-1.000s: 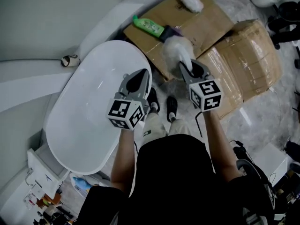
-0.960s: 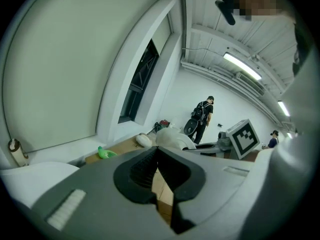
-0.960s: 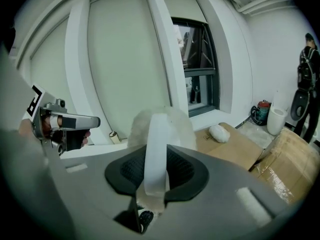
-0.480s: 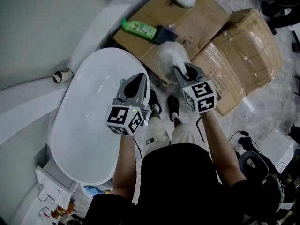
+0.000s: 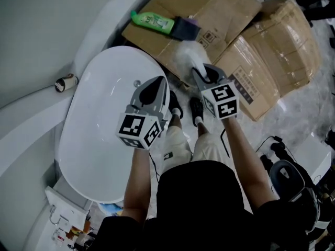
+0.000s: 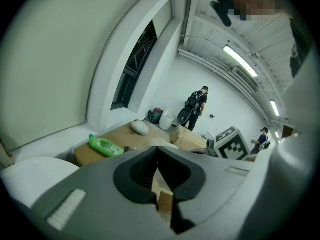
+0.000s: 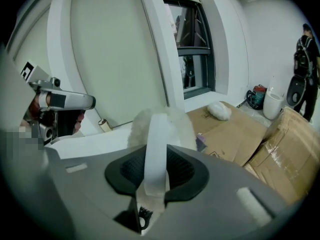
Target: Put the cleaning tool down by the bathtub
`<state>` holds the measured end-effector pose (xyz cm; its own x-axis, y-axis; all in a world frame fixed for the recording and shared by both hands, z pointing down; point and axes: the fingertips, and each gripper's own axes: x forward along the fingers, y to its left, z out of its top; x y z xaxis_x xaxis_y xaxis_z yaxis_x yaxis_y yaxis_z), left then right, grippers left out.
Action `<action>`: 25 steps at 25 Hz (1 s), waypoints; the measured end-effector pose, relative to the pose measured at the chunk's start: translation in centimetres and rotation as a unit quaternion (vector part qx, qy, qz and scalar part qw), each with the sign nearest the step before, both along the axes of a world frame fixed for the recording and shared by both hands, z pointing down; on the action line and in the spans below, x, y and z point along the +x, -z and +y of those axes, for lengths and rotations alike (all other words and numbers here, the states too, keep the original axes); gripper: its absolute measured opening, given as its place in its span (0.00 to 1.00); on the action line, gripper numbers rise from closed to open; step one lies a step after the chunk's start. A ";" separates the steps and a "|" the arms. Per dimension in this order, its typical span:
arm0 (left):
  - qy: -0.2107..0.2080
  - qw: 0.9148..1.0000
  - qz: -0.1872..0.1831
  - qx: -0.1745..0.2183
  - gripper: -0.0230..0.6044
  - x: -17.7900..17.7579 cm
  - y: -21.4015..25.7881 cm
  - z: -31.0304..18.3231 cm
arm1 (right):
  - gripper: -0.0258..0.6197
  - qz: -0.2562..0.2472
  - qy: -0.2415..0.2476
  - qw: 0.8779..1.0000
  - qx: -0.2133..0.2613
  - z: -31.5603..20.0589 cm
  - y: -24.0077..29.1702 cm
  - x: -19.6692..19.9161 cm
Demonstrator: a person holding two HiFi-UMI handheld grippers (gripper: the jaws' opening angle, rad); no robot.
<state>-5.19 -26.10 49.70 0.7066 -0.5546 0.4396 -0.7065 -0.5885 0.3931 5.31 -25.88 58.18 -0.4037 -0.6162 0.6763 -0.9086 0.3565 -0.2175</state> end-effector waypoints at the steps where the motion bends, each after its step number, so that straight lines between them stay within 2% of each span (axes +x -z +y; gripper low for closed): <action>1: -0.001 1.000 0.001 -0.003 0.03 0.0 -0.4 -0.1 | 0.18 0.001 0.001 1.000 -0.005 -0.1 -0.6 -0.2; 9: -0.015 0.999 0.001 -0.029 0.03 0.6 -4.0 0.0 | 0.18 0.016 0.010 0.999 -0.031 -0.5 -5.8 -0.3; 25: -0.031 0.999 -0.011 -0.040 0.03 -0.5 -7.2 -0.8 | 0.18 0.036 0.026 0.997 -0.063 -0.9 -13.6 -2.0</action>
